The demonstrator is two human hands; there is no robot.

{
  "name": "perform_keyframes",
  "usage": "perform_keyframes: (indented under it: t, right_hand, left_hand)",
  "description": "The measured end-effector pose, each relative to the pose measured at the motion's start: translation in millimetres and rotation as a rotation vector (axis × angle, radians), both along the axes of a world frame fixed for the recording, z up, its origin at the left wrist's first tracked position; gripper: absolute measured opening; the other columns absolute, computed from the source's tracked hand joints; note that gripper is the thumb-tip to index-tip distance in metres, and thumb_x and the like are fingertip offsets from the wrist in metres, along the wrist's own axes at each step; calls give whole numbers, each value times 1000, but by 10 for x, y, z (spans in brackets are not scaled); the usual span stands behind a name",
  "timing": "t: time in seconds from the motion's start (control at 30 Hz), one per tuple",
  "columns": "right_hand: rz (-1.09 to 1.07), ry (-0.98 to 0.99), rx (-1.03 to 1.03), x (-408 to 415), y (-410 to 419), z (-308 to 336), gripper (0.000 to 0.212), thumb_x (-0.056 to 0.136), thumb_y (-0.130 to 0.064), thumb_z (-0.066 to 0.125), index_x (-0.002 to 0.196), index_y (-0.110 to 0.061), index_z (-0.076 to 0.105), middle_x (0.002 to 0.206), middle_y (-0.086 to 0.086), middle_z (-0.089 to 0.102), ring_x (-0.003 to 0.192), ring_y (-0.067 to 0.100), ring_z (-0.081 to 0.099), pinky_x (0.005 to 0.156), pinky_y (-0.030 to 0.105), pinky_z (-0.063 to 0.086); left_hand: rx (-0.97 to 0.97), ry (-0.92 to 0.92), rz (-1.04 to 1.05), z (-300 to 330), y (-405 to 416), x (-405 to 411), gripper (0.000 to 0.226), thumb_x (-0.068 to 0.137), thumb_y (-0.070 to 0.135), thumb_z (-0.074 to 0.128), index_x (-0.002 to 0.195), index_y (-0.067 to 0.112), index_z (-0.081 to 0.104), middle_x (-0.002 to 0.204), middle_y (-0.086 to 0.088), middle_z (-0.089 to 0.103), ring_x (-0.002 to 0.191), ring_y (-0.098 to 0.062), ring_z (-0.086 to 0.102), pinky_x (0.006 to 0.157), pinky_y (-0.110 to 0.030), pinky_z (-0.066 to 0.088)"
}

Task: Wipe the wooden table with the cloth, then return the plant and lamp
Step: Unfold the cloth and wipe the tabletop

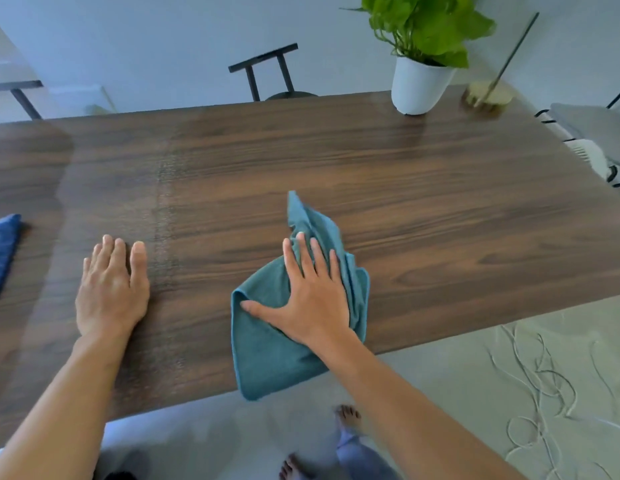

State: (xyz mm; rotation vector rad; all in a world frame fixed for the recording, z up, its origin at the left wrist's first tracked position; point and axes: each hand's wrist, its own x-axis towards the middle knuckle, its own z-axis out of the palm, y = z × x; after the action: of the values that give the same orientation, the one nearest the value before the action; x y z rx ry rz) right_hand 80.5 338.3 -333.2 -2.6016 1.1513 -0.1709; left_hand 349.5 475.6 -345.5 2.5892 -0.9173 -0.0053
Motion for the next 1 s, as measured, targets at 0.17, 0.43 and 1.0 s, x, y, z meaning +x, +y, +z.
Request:
perform_keyframes:
  t: [0.17,0.43,1.0]
  right_hand:
    - [-9,-5,148,-21,-59,126,108,79,-92,24,160,-25,-1,168,1,-9,154,18,-15,124,47,-9]
    - [59,-35,212,-85,-888,588,61,89,-6,47,147,-27,47,137,3,59,127,26,47,100,45,45]
    - [319,-93,-189,-382,-1876,480,8,92,-21,55,95,-14,58,94,2,68,100,26,53,85,40,42]
  left_hand:
    - [-54,76,2,155,-139,-296,77,98,64,23,148,7,40,160,-14,31,150,-31,22,122,-49,17]
    - [-154,77,-470,478,-759,-1320,66,81,64,66,131,21,62,133,5,60,132,-15,47,106,-33,39]
    - [227,142,-305,726,-1222,-1827,9,76,11,53,74,15,45,82,-1,54,78,-32,51,67,-37,40]
